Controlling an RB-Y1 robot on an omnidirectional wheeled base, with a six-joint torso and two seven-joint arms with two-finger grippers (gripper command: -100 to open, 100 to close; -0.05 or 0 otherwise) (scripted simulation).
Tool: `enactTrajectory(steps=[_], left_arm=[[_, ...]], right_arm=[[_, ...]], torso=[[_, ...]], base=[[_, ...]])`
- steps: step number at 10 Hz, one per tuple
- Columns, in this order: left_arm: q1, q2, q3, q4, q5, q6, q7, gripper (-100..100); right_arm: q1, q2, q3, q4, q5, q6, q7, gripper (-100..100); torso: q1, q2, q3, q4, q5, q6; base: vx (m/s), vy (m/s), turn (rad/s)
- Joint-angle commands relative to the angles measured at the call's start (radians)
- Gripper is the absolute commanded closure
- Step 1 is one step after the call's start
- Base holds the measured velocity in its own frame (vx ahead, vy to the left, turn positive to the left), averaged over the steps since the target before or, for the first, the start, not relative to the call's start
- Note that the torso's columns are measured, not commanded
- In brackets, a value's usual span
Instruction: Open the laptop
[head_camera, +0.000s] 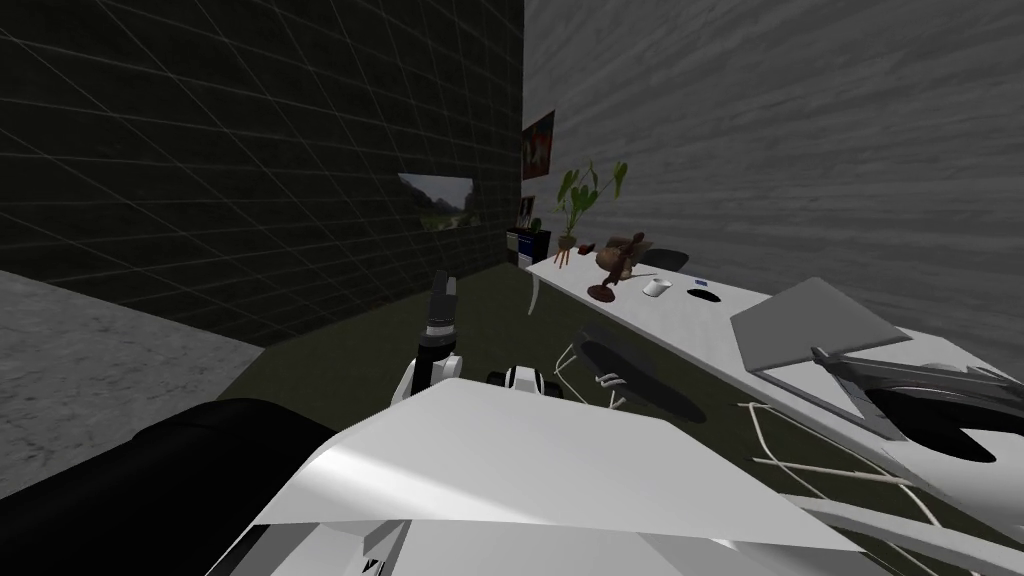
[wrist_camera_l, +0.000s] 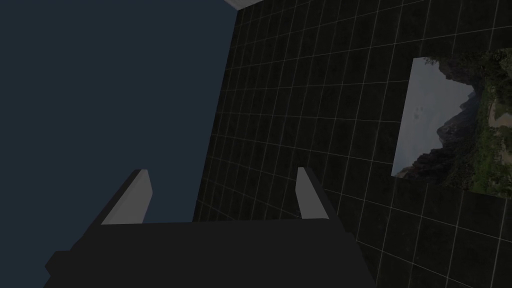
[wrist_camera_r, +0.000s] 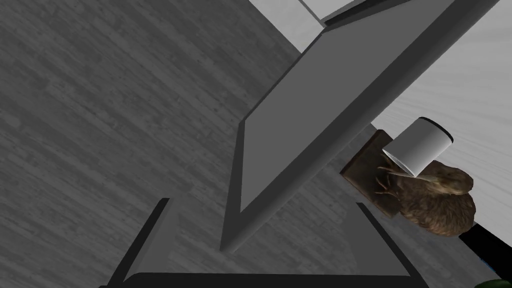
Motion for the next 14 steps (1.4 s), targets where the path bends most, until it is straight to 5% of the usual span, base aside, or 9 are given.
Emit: enactTrajectory(steps=[1, 5, 6, 14], left_arm=[[0.0, 0.0, 0.0, 0.0, 0.0, 0.0, 0.0, 0], [0.0, 0.0, 0.0, 0.0, 0.0, 0.0, 0.0, 0], [0.0, 0.0, 0.0, 0.0, 0.0, 0.0, 0.0, 0], [0.0, 0.0, 0.0, 0.0, 0.0, 0.0, 0.0, 0]], right_arm=[[-0.02, -0.033, -0.017, 0.055, 0.008, 0.003, 0.031, -100], [-0.019, -0.044, -0.025, 0.064, 0.01, 0.01, 0.041, -100], [-0.019, -0.044, -0.025, 0.064, 0.01, 0.01, 0.041, 100], [-0.06, -0.083, 0.02, 0.136, -0.179, -0.011, -0.15, 100]], torso=[[0.001, -0.001, 0.0, 0.0, 0.0, 0.0], [0.001, -0.001, -0.001, -0.001, 0.0, 0.0], [0.001, -0.001, -0.001, 0.0, 0.0, 0.0], [-0.001, -0.001, -0.001, -0.001, -0.001, 0.003]], base=[[0.06, 0.028, 0.112], [0.033, 0.016, 0.03], [0.0, 0.0, 0.0], [-0.107, -0.071, 0.04]])
